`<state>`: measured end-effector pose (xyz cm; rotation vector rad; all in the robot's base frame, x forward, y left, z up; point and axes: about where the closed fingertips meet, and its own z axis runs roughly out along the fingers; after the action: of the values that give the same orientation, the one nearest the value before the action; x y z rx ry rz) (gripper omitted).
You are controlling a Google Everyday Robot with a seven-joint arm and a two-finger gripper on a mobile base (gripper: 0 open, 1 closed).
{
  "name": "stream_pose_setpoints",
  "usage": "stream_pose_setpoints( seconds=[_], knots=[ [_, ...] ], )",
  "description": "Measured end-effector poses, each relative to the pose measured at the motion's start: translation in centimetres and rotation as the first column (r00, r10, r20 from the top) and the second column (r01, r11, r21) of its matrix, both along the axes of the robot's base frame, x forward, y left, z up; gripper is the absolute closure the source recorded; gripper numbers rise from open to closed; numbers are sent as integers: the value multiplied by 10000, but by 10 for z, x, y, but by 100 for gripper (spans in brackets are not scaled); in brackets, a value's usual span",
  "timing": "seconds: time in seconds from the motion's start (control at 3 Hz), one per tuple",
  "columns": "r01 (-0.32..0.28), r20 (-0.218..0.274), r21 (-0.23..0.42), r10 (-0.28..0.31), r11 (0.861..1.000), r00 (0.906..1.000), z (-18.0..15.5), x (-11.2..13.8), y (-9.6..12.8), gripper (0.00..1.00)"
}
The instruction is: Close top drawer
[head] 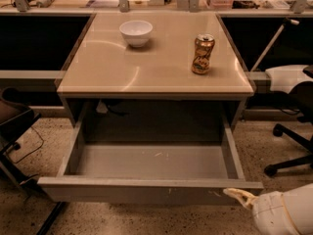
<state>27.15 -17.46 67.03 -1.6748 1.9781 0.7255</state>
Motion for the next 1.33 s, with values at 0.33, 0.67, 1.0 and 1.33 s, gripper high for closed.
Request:
stream_pose_setpoints(
  seconds=[0.33, 0.67, 1.0, 1.33],
  knots=[
    [541, 222, -133, -538, 9984, 9983, 8, 41, -6, 0],
    [542, 222, -133, -539, 9984, 9983, 8, 40, -6, 0],
    [1358, 132, -73, -1357, 9907, 9907, 5, 82, -20, 0],
    [1358, 132, -73, -1357, 9907, 9907, 5, 81, -20, 0]
  ],
)
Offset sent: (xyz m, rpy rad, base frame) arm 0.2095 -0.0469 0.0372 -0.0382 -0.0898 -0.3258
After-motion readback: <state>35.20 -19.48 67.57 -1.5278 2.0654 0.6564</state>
